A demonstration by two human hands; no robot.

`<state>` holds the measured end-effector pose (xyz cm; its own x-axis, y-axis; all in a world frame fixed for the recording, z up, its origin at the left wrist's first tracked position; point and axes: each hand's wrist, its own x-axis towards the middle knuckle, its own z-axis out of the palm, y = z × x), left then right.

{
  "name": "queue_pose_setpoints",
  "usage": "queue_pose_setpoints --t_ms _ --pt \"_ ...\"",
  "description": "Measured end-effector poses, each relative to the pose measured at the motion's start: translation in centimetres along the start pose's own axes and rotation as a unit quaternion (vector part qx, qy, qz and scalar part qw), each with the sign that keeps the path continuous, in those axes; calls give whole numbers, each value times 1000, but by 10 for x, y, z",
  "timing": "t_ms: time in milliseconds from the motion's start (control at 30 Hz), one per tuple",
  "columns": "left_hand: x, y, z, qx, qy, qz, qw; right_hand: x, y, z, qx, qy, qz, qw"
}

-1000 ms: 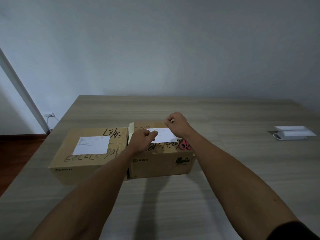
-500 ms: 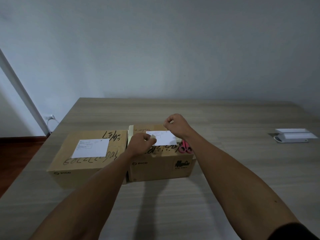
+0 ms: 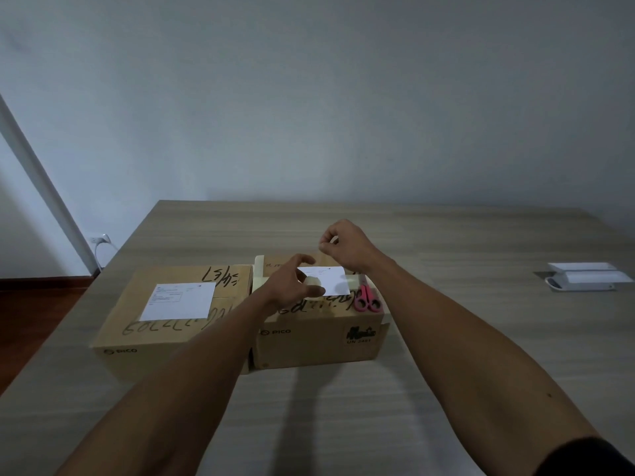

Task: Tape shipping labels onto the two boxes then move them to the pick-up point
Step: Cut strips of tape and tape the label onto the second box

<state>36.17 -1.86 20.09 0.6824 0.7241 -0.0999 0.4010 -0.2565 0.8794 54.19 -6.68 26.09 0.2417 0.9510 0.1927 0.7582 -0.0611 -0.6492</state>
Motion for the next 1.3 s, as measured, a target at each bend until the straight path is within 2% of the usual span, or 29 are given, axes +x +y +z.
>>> queue_pose_setpoints --t_ms 267,633,767,933,1067,1300 --pt "4 5 5 -60 -21 8 998 9 1 -8 -32 -25 0 999" --pt "11 8 10 -54 -39 29 997 10 13 -6 -14 -4 16 1000" --pt "14 3 13 -32 -51 36 998 10 22 -2 16 23 77 997" --pt "17 -5 19 -54 -21 12 998 6 38 5 -72 35 139 987" --pt "20 -12 23 -81 -6 -5 997 -10 55 9 -149 -18 224 963" --pt "26 -14 30 -103 -5 -4 995 -43 65 11 -183 -73 300 933"
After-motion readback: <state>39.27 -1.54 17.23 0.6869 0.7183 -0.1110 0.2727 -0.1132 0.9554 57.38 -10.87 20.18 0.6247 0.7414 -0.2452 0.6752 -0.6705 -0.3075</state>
